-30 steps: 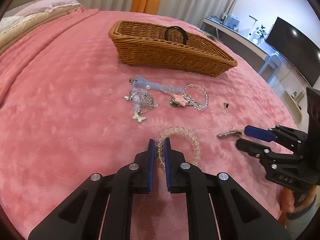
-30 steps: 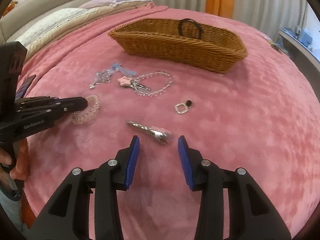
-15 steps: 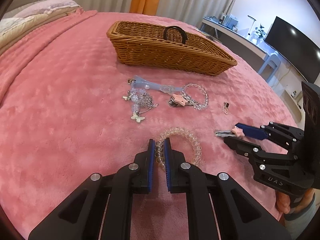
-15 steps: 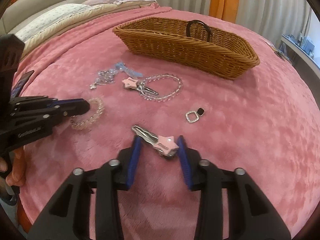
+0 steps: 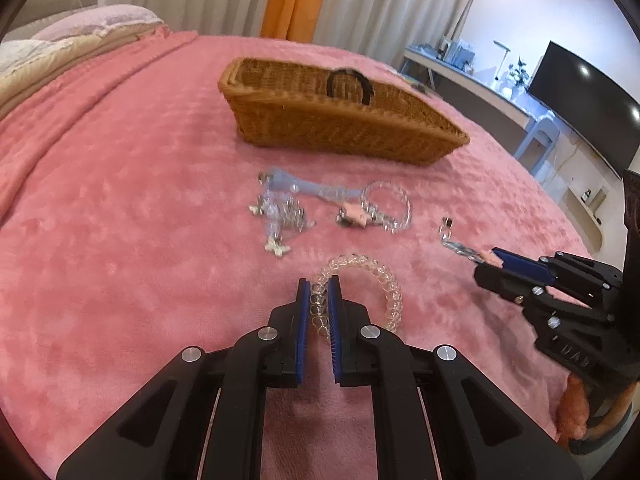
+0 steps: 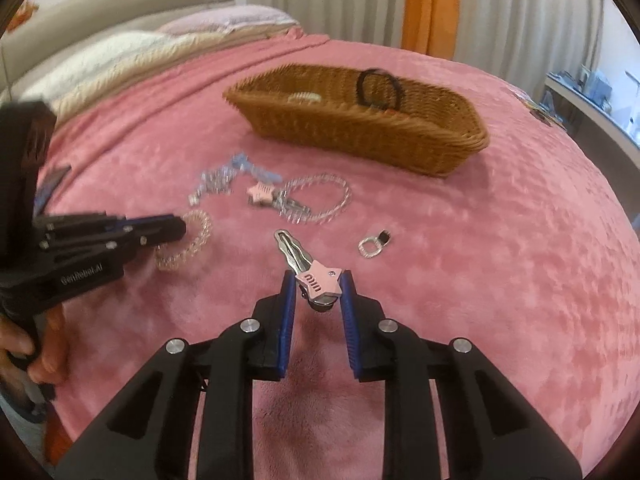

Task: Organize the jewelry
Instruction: 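Lower bracelet and pink star key into the basket and open both tools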

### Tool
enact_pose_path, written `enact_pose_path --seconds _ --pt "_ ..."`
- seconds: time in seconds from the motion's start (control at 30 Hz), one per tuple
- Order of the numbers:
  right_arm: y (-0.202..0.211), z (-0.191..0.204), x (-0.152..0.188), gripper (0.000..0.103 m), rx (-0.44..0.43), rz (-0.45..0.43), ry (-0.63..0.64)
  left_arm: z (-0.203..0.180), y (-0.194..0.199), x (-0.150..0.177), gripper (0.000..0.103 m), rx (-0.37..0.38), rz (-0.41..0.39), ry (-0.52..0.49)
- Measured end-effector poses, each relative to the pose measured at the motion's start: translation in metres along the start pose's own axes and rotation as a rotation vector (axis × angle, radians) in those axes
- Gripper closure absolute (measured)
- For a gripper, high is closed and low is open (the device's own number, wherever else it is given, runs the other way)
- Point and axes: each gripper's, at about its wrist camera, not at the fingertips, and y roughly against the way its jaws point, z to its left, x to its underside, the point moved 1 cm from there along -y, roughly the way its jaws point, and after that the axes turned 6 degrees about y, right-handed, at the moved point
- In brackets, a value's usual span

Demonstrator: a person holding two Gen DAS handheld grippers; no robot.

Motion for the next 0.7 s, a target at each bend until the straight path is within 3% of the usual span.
enact_pose_path --seconds 0.23,0.37,0.5,0.7 --pt "0.035 -0.031 -0.046 0.083 0.043 -0.119 -0.062 -0.013 0.043 -0.039 0.096 0.02 -0.141 0.013" --pt "0.033 -0.054 -0.083 0.083 0.07 -0.169 -0.089 -0.029 0.051 -0.086 0.096 -0.006 -0.196 -0.021" --pt "0.007 -0.077 -0.121 0.083 0.084 -0.183 -0.114 -0.037 0.032 -0.134 0.096 -0.006 -0.222 -0.033" --pt "-0.046 -0.105 -0.147 0.083 0.065 -0.139 -0.173 -0.017 -0.034 -0.175 0.096 0.023 -0.171 0.041"
